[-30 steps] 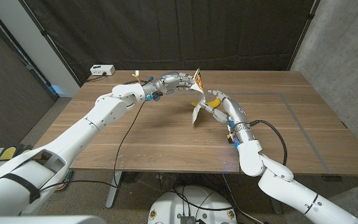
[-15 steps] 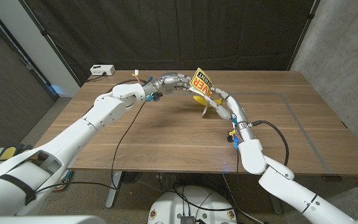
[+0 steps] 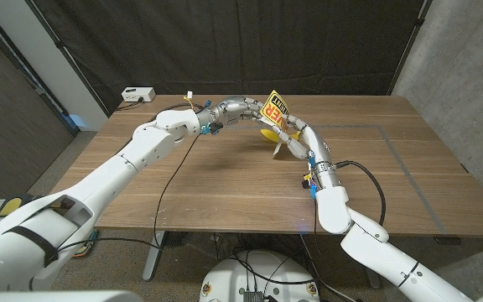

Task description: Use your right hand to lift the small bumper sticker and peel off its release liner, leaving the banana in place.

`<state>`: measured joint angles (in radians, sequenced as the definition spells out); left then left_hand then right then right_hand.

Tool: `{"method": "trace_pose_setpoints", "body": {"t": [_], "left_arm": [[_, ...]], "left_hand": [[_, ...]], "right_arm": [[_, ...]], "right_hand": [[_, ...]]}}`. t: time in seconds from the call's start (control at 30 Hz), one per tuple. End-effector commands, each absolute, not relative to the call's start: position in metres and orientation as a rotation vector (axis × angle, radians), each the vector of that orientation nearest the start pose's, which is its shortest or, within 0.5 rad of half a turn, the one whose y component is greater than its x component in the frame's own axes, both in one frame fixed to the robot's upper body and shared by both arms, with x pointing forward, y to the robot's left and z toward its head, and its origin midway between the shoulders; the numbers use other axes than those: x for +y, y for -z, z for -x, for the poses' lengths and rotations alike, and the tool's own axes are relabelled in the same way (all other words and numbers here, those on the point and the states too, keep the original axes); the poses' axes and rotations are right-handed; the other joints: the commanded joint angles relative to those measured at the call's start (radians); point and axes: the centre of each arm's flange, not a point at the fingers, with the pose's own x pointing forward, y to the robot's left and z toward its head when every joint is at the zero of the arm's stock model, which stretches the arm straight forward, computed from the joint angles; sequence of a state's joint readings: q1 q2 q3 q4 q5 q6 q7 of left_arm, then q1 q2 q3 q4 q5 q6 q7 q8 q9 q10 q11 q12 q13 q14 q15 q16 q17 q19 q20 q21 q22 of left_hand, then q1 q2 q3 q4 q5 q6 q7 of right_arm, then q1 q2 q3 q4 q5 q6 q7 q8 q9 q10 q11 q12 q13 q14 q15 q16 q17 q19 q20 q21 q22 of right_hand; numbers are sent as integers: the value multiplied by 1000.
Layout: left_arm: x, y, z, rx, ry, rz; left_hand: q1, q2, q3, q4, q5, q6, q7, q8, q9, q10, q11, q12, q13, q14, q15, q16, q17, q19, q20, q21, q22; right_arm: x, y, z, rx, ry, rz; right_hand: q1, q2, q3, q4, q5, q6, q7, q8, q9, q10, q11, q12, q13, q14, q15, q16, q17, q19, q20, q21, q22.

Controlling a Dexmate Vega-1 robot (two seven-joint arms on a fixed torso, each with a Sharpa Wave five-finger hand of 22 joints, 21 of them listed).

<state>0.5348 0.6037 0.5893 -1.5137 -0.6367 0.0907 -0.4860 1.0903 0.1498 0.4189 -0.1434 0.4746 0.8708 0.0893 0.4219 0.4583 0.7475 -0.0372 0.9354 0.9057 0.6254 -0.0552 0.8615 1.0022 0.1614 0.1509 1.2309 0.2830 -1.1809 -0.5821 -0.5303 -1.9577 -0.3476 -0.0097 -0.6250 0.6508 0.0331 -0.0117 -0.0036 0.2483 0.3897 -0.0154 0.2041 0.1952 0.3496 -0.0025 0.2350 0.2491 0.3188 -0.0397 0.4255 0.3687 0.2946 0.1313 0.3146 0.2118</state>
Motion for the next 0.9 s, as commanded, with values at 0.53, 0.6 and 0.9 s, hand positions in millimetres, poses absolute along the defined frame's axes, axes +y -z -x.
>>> {"method": "trace_pose_setpoints", "body": {"t": [0.53, 0.6, 0.9], "left_arm": [[141, -88, -620, -471, 902, -384], [140, -88, -618, -466, 894, -410], [137, -90, -610, -472, 908, -470]], "left_hand": [[27, 14, -10, -8, -86, 35, 1, 122, 105, 25, 4, 5, -24, 44, -29, -3, -42, 9, -4, 47, -22], [27, 14, -9, -8, -89, 39, 1, 119, 102, 27, 5, 5, -25, 43, -28, -4, -42, 9, -6, 49, -23], [28, 8, -7, -10, -100, 51, 0, 107, 87, 28, 0, 7, -26, 45, -28, -6, -40, 4, -9, 59, -33]], "right_arm": [[-137, 53, -506, -887, 99, 735], [-135, 52, -505, -900, 104, 704], [-125, 53, -500, -931, 221, 645]], "right_hand": [[-9, 10, -16, 0, 17, 65, 1, 23, 2, 75, 6, 30, 11, 76, -27, 53, 49, 11, 1, 13, 6], [-10, 11, -19, -1, 18, 86, 4, 29, 2, 97, 10, 38, 14, 91, -30, 65, 59, 14, 3, 16, 7], [32, 35, -12, -31, 24, 270, 24, 73, 2, 290, 26, 122, 40, 232, -41, 167, 127, 66, -5, 47, 9]]}}
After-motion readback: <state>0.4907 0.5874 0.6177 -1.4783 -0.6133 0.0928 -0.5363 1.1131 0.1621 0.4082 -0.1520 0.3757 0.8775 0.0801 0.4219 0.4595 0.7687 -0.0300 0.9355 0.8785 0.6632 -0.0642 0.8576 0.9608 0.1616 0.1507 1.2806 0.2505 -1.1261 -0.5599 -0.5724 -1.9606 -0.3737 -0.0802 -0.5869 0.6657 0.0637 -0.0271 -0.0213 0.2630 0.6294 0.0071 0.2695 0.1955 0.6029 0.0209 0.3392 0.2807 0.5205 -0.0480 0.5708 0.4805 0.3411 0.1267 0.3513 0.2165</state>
